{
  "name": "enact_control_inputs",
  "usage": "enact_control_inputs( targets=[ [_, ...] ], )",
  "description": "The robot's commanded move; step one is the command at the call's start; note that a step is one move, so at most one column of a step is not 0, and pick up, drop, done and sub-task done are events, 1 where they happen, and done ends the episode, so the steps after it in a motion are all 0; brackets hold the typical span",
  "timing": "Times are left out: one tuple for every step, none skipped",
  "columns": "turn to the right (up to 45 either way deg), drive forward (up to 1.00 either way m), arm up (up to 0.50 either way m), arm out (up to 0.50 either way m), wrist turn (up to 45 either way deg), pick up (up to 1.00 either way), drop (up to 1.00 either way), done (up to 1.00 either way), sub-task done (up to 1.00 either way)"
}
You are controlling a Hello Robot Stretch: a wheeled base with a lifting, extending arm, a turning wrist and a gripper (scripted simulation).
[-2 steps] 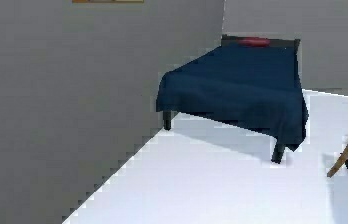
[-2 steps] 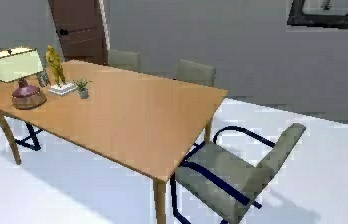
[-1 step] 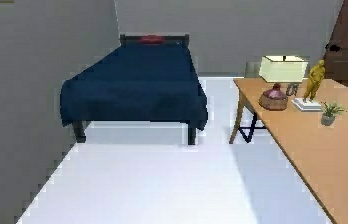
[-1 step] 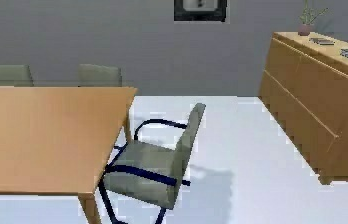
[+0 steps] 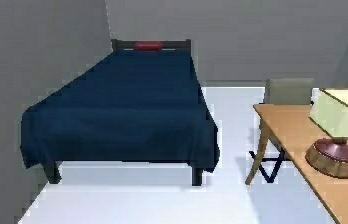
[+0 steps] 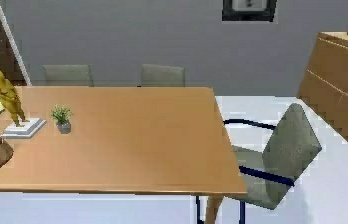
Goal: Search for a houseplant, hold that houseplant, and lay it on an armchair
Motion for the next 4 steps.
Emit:
enact_control_inputs(
  targets=[
    [-27.0, 0.0, 0.0, 0.0, 0.0, 0.0, 0.0, 0.0, 0.0],
    [45.0, 0.0, 0.0, 0.0, 0.0, 0.0, 0.0, 0.0, 0.0],
    [45.0, 0.0, 0.0, 0.0, 0.0, 0.0, 0.0, 0.0, 0.0],
    [45.0, 0.0, 0.0, 0.0, 0.0, 0.0, 0.0, 0.0, 0.0]
  ],
)
